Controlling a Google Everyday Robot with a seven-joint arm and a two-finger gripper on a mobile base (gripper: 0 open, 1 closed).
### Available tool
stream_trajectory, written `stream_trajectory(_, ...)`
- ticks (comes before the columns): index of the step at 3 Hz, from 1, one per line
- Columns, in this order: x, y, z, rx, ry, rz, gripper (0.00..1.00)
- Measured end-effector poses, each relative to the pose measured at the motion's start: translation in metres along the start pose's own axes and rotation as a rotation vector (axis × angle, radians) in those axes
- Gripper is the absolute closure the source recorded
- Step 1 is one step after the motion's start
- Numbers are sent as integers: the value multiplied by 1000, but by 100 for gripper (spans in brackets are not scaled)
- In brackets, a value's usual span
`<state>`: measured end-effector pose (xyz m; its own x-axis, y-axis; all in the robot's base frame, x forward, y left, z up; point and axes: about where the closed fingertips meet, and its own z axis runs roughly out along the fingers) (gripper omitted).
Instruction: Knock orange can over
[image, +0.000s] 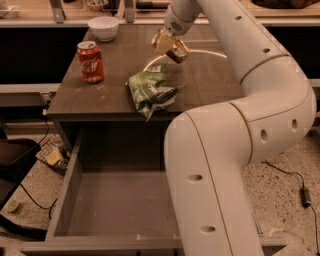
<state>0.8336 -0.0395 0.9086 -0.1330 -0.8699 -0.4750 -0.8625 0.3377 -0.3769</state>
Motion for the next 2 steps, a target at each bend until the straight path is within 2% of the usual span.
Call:
stream_trajectory(1,13,18,24,-79,73,-29,100)
stream_trajectory(2,26,38,53,-163,110,-34,98)
